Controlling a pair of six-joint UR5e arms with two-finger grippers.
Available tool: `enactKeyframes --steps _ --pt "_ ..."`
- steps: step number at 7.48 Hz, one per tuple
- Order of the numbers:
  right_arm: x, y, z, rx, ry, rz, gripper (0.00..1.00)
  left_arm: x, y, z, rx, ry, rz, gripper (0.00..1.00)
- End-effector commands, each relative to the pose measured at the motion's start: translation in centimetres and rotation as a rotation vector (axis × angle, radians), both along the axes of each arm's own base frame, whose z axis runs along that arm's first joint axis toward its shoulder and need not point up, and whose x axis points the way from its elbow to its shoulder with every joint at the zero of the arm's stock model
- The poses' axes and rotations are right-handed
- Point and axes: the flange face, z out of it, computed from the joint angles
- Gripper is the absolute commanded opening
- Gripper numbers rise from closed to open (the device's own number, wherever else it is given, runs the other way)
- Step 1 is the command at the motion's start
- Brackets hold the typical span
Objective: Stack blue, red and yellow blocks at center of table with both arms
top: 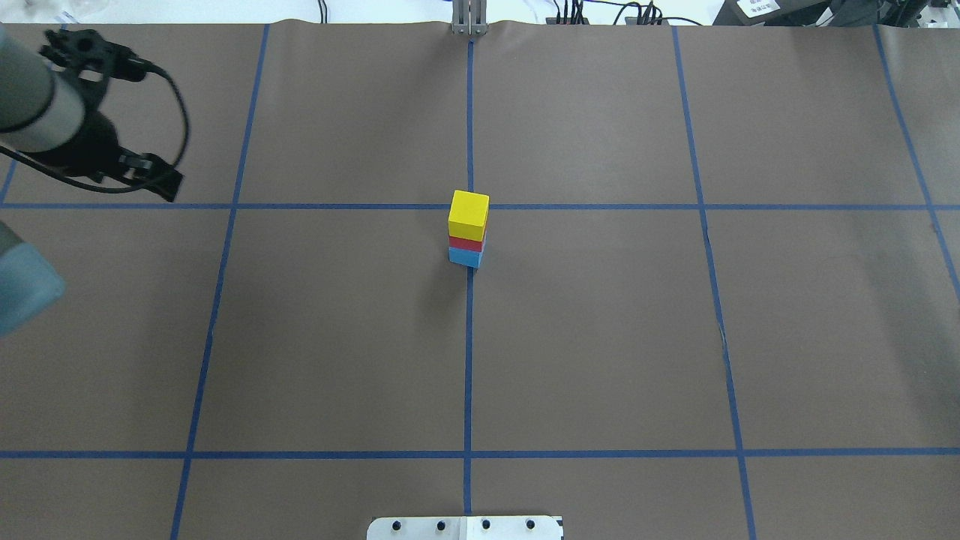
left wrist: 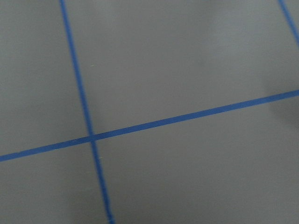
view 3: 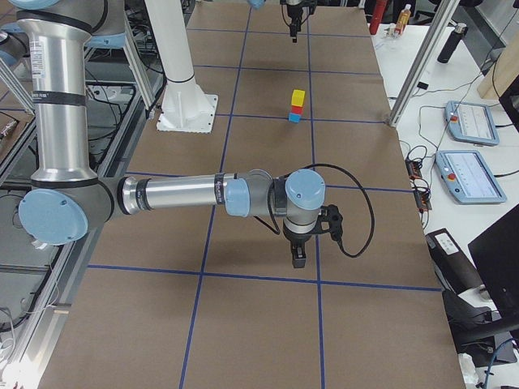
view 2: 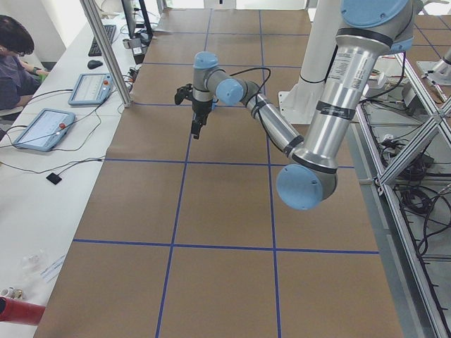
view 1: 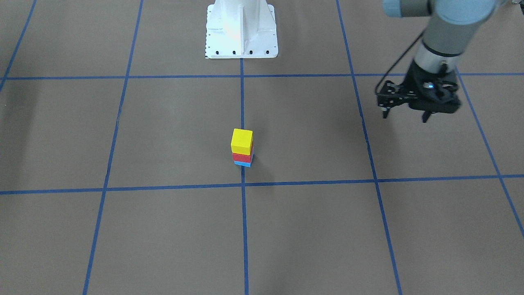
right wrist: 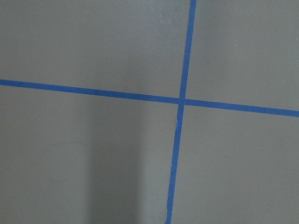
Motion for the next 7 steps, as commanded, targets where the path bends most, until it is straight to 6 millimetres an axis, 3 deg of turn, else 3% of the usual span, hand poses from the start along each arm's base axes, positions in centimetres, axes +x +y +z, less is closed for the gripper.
enactKeyframes --steps 1,2,3,6,7 --pt "0.1 0.1 -0.5 0.006 0.0 0.007 1.0 -16.1 -2.1 15.6 0.007 -0.078 0.103 1.0" --pt "0.1 0.0 -0.5 0.006 0.003 0.007 1.0 -21.9 -2.8 21.4 -0.018 -0.093 0.073 1.0" --pt "0.2 0.1 -0.3 0.001 0.013 0.007 1.0 -24.4 -2.5 24.1 -0.012 -0.073 0.076 1.0" --pt "0.3 0.3 0.4 -0.016 0.023 0.007 1.0 -24.7 -0.9 25.9 -0.047 -0.033 0.072 1.0" --pt "0.3 0.3 0.4 -0.018 0.022 0.008 1.0 -25.1 0.6 26.8 -0.063 -0.027 0.066 1.0"
